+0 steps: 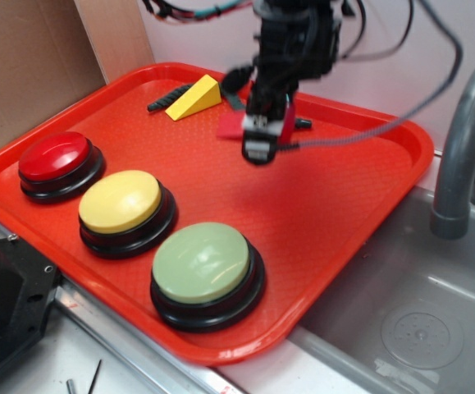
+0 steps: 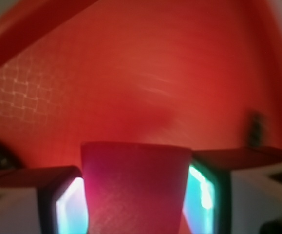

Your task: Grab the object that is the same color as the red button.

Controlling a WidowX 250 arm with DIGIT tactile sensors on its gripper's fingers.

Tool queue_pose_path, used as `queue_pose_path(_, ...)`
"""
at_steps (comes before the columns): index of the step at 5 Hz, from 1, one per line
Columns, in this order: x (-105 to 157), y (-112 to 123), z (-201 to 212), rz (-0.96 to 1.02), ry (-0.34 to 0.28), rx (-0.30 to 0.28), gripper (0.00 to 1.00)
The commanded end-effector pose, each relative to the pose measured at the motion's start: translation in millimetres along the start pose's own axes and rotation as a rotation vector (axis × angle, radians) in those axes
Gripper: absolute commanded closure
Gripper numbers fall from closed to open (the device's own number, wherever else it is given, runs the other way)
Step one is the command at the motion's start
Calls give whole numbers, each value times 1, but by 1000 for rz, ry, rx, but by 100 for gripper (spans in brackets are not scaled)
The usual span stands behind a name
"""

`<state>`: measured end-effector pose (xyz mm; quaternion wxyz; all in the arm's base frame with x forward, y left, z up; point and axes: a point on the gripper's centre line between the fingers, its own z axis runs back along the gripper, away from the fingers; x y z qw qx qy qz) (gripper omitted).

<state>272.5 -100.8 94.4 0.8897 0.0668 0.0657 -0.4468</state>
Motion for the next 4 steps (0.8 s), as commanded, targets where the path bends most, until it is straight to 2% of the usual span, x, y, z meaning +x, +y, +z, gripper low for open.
queue_pose_path(1, -48, 22, 83, 494, -54, -67, 100)
queue_pose_path(2, -70, 31, 102, 736, -78, -155, 100)
queue_pose_path(3, -87, 34, 110, 982, -104, -210, 100)
queue_pose_path(4, -89, 26, 114, 1193, -119, -163, 100)
